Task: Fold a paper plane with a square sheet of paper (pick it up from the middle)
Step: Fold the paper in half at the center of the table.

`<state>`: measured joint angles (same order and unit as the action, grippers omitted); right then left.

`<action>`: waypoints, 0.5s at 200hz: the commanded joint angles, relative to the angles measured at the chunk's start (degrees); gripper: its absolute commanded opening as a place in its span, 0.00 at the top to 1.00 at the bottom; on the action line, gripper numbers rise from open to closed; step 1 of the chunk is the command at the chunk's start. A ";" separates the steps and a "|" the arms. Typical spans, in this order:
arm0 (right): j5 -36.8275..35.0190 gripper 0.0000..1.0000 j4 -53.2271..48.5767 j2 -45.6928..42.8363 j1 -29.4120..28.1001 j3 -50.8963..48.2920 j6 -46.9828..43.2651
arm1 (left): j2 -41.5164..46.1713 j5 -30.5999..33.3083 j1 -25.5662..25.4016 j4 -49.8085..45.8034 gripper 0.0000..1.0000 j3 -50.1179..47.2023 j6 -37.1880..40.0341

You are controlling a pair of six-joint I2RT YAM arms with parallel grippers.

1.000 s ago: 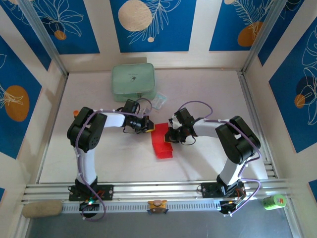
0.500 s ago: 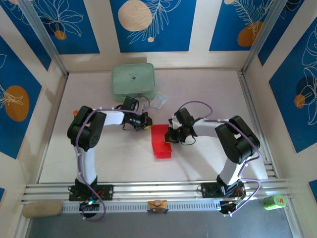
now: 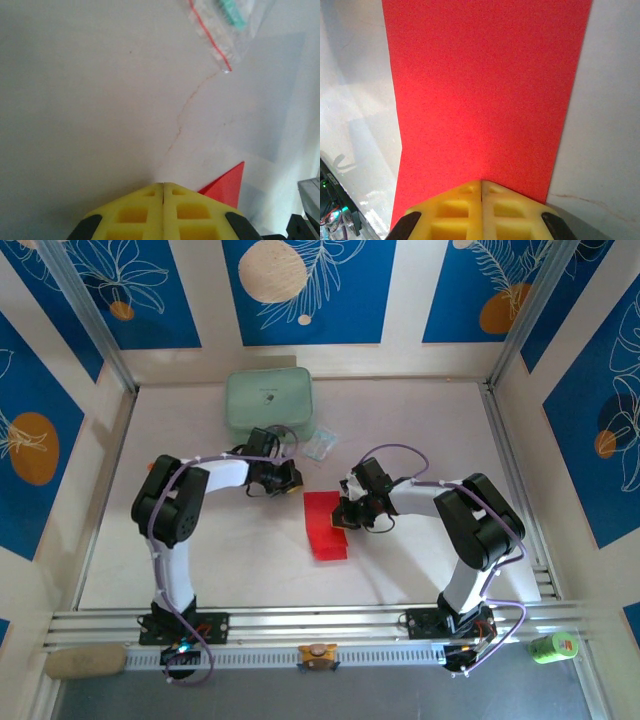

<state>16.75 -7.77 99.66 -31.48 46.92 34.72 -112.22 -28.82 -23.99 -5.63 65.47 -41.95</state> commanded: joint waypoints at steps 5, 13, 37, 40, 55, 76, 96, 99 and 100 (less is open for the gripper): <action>-2.29 1.00 -6.60 2.23 -0.96 -0.14 0.25 | 7.04 0.95 -0.55 -1.91 0.91 -2.81 0.82; -2.66 1.00 -6.64 2.08 -1.08 -0.15 0.43 | 8.53 0.24 -1.14 -1.71 0.91 -4.17 0.82; -3.13 1.00 -6.47 1.90 -1.28 -0.08 0.70 | 11.41 -3.14 -3.43 -0.79 0.91 -7.84 0.90; -3.04 1.00 -6.47 1.86 -1.30 -0.07 0.70 | 11.68 -3.49 -3.76 -0.74 0.91 -8.30 0.91; -3.12 1.00 -6.38 1.87 -1.39 -0.17 0.77 | 12.66 -5.52 -5.41 0.76 0.91 -10.76 0.62; -3.31 1.00 -6.08 1.93 -1.48 -0.42 1.09 | 12.59 -7.87 -7.73 3.26 0.91 -13.42 -0.61; -3.39 1.00 -6.12 2.03 -1.65 -0.33 1.14 | 11.97 -8.76 -9.44 5.85 0.91 -15.63 -1.56; -3.39 1.00 -6.12 2.05 -1.72 -0.31 1.14 | 11.88 -8.86 -9.52 6.18 0.91 -15.94 -1.75; -3.39 1.00 -6.12 2.04 -1.73 -0.32 1.14 | 11.82 -8.92 -9.60 6.35 0.91 -16.01 -1.83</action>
<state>16.29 -8.58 99.66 -32.29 47.27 35.20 -100.07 -34.39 -32.27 -3.14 51.66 -42.33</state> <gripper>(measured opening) 0.053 0.092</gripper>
